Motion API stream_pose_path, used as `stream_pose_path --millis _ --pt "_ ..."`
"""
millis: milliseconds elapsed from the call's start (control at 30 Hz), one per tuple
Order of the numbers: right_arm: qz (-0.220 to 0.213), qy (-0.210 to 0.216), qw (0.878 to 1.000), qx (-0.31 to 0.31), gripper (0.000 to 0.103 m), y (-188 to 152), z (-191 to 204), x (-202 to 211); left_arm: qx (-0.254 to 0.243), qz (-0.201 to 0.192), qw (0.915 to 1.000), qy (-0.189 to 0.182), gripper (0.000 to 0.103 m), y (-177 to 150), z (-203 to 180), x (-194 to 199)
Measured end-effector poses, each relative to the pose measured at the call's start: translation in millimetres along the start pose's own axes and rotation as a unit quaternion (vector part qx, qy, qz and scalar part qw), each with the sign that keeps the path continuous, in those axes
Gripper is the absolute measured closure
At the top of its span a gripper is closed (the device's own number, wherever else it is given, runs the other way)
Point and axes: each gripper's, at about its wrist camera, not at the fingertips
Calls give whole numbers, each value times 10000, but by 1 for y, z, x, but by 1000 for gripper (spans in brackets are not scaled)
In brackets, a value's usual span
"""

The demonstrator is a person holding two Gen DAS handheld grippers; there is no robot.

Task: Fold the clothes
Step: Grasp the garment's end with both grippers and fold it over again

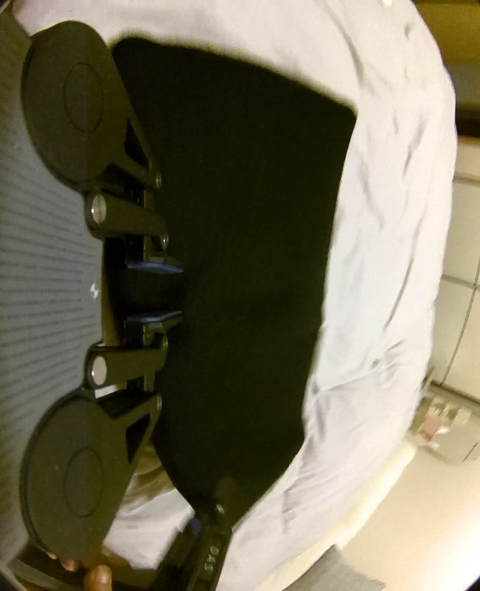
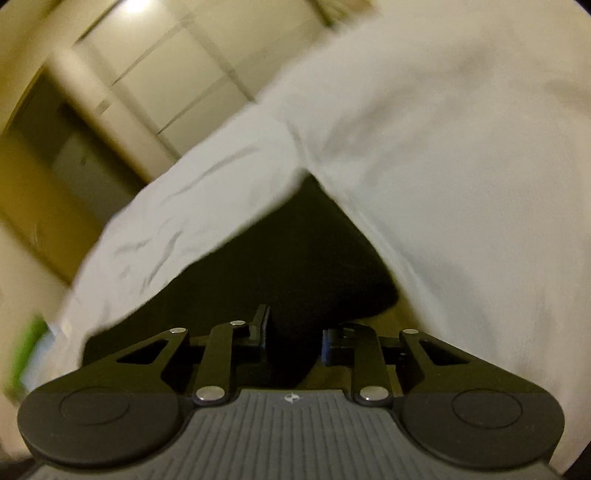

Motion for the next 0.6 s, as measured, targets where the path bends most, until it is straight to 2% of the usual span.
stream_pose_path --millis 67,133,267,333,400,500,533,567,600 --pt "-293 -126 9957 872 77 9 34 11 278 -128 9995 -50 84 5 22 13" --pt "-607 -160 9817 1799 78 12 74 20 625 -220 9977 -123 84 11 47 26" --pt "-951 142 9365 3373 77 -9 151 23 1277 -382 9904 -357 86 16 95 50" --pt "-890 424 9103 4020 77 -29 182 17 1537 -437 9861 -444 86 16 113 57" --pt "-637 670 8842 4578 77 -51 207 5 1783 -455 9814 -543 86 15 127 61" --pt "85 1062 8619 4958 59 -76 228 -17 2118 -394 9737 -747 86 13 141 59" --pt "296 1183 8547 5047 48 -83 234 -23 2201 -359 9713 -823 86 14 145 60" --pt "357 1273 8557 5004 36 -87 234 -19 2279 -340 9689 -906 86 13 147 60" --pt "333 1364 8593 4919 33 -85 233 -16 2355 -319 9663 -991 86 11 149 60"
Point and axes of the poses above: each gripper's, at about its wrist camera, not at the fingertips, and x roughly against the way its jaws point, z to its left, y to its top, and after that the axes turned 11 degrees about x, right-handed
